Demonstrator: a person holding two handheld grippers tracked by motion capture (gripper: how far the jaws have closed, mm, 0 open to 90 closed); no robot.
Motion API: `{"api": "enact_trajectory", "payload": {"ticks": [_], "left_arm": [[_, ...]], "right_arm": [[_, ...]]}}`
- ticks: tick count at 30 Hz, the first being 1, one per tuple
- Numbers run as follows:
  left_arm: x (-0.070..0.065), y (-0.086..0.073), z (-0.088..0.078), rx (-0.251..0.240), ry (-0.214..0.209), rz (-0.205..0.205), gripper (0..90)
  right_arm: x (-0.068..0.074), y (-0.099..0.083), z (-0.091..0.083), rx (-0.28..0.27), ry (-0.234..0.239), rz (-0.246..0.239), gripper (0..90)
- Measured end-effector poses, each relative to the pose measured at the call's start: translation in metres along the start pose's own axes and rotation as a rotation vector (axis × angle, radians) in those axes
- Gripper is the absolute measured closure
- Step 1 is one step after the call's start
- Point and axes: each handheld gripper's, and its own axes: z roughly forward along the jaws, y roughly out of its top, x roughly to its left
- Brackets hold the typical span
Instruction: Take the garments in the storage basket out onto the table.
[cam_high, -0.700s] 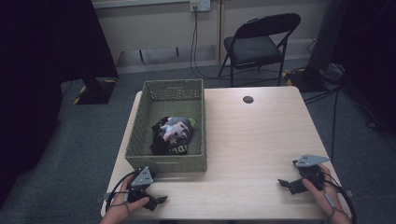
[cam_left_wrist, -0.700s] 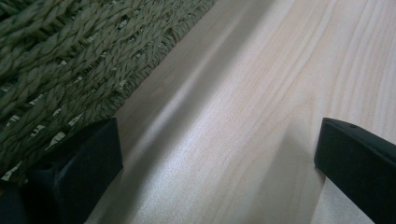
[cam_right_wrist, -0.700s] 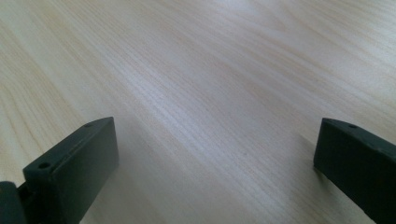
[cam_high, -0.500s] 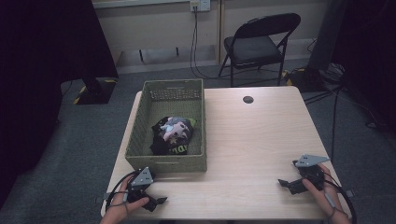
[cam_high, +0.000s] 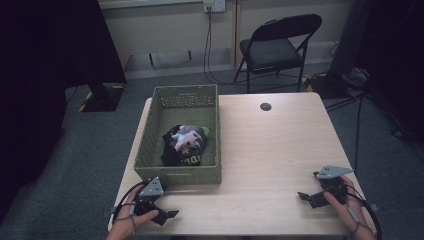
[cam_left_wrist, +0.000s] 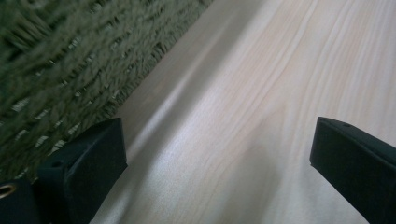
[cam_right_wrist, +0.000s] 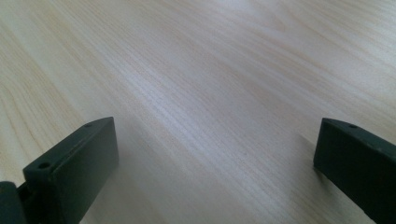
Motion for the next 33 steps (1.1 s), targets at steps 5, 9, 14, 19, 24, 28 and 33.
{"api": "enact_trajectory", "payload": {"ticks": [5, 9, 14, 19, 24, 28, 33], "left_arm": [[-0.002, 0.004, -0.004, -0.002, -0.017, -0.024, 3.1], [-0.006, 0.01, -0.006, 0.012, -0.037, -0.017, 3.0], [-0.008, 0.015, -0.01, -0.002, -0.039, -0.025, 3.0], [-0.006, 0.019, -0.016, -0.021, -0.036, -0.066, 2.8], [-0.008, 0.022, -0.022, -0.034, -0.025, -0.056, 2.7], [-0.009, 0.023, -0.024, -0.031, -0.026, -0.053, 2.7], [-0.009, 0.025, -0.026, -0.025, -0.026, -0.049, 2.7]], "right_arm": [[0.0, 0.0, 0.0, 0.0, 0.0, 0.0, 0.0], [0.0, 0.0, 0.0, 0.0, 0.0, 0.0, 0.0], [0.0, 0.0, 0.0, 0.0, 0.0, 0.0, 0.0], [0.0, 0.0, 0.0, 0.0, 0.0, 0.0, 0.0], [0.0, 0.0, 0.0, 0.0, 0.0, 0.0, 0.0], [0.0, 0.0, 0.0, 0.0, 0.0, 0.0, 0.0], [0.0, 0.0, 0.0, 0.0, 0.0, 0.0, 0.0]]}}
